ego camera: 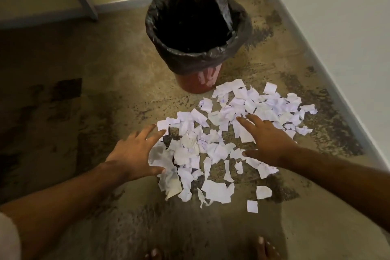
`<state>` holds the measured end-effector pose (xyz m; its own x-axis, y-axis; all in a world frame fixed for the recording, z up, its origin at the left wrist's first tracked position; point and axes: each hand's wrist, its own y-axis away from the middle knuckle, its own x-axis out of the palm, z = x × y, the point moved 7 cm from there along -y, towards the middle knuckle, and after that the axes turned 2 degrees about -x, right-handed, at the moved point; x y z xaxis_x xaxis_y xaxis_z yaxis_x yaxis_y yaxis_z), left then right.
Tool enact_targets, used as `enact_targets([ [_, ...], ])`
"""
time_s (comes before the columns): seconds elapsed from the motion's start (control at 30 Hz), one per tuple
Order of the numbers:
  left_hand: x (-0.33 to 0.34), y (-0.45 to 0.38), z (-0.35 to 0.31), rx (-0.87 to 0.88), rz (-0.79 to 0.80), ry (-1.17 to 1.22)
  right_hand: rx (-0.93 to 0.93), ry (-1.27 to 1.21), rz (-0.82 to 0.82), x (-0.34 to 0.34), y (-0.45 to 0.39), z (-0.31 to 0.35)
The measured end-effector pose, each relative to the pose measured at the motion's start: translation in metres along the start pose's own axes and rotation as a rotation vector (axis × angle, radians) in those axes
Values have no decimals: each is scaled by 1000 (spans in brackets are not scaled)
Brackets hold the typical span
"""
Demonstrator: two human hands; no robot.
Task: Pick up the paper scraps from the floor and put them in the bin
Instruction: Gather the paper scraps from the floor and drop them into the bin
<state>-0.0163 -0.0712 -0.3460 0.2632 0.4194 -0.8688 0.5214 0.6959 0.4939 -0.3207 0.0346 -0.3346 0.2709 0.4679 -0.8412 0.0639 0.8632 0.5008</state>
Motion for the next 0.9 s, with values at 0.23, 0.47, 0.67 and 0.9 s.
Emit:
enact_targets([
  [0.23,76,-74,7,-16,105,72,-61,-84,12,58,-81,-12],
  [0.47,115,-119,3,-95,124,332,-103,-151,51,104,-128,8],
  [0.67,151,-120,-30,-72,115,361,-162,-86,109,147,-146,29],
  [0.9,150,-133,-52,-30,3,368,-234,-74,-29,163,-153,33],
])
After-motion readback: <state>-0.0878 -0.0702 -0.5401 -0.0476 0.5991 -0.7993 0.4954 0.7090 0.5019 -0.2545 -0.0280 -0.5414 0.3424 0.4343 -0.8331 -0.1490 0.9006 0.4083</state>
